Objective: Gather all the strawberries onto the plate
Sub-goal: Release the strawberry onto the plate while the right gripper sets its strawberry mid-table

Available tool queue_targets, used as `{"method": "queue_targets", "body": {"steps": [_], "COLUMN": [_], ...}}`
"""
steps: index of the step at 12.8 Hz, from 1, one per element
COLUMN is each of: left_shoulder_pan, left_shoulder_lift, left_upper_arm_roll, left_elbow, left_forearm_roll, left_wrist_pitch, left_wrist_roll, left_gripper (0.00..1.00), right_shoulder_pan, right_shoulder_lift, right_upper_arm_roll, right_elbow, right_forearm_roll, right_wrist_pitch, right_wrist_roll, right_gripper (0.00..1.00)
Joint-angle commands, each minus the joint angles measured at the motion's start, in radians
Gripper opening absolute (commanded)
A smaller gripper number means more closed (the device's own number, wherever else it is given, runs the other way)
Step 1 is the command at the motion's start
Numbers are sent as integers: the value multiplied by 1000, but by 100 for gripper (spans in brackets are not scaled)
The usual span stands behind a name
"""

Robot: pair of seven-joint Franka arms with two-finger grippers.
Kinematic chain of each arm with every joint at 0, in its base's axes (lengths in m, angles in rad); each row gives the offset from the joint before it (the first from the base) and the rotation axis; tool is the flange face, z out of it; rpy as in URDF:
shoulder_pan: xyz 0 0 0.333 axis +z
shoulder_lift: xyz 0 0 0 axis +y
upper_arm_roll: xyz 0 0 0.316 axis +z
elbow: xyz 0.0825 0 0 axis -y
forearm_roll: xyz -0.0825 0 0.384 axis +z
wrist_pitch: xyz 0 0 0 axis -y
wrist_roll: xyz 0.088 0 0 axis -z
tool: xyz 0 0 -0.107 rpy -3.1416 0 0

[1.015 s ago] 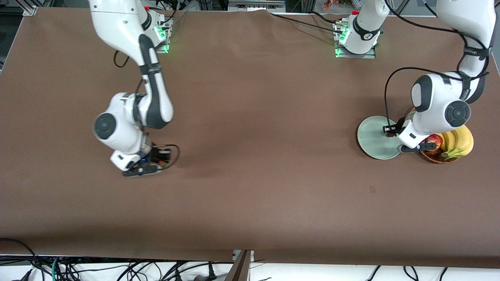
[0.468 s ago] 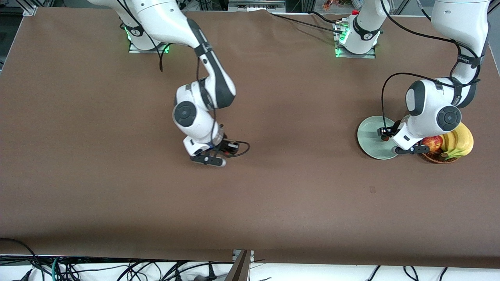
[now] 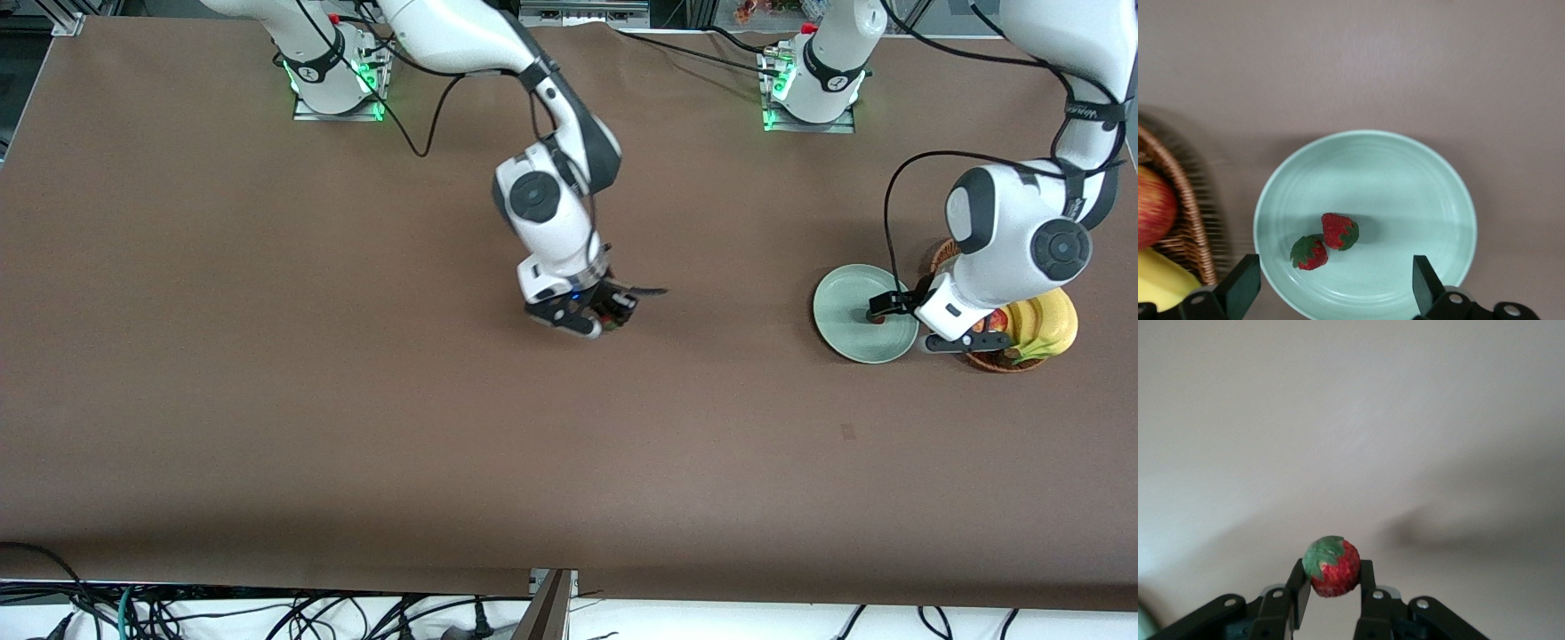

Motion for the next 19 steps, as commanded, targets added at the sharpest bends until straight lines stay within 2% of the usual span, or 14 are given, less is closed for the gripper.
{"method": "queue_targets", "body": {"steps": [1, 3, 4, 5, 6, 9, 12, 13, 15, 17, 19], "left_shoulder_pan": [-2, -2, -2, -2, -3, -6, -14, -16, -16, -16, -16], "left_shoulder_lift": [-68, -89, -93, -93, -93, -93, -93, -94, -102, -131, -145], "left_upper_arm_roll": [3, 3, 3, 3, 2, 0, -14, -38, -107, -171, -210], "left_elbow": [-6, -6, -6, -6, -6, -9, -20, -23, -39, -69, -88], "left_forearm_roll": [-26, -27, -27, -27, -27, -27, -29, -35, -38, -38, -38], "left_wrist_pitch": [-30, -48, -48, -48, -48, -48, -48, -50, -50, -48, -48], "left_wrist_roll": [44, 107, 109, 110, 110, 110, 91, 51, -47, -133, -188], "left_gripper": [100, 100, 100, 100, 100, 100, 100, 100, 100, 100, 100], "right_shoulder_pan": [83, 131, 148, 160, 168, 145, 123, 108, 64, 39, 37], "right_shoulder_lift": [93, 150, 176, 184, 181, 162, 119, 101, 51, -8, -75], "right_upper_arm_roll": [-15, -15, -15, -15, -15, -35, -128, -154, -200, -275, -385], "right_elbow": [94, 133, 151, 153, 150, 148, 150, 150, 150, 142, 95], "right_forearm_roll": [1, 1, 1, -1, -1, -2, 1, 1, -1, 1, 10], "right_wrist_pitch": [120, 224, 270, 296, 294, 234, -35, -141, -325, -494, -632], "right_wrist_roll": [194, 304, 356, 392, 397, 369, 244, 181, 54, -144, -212], "right_gripper": [21, 28, 43, 68, 80, 82, 85, 85, 99, 99, 100]}}
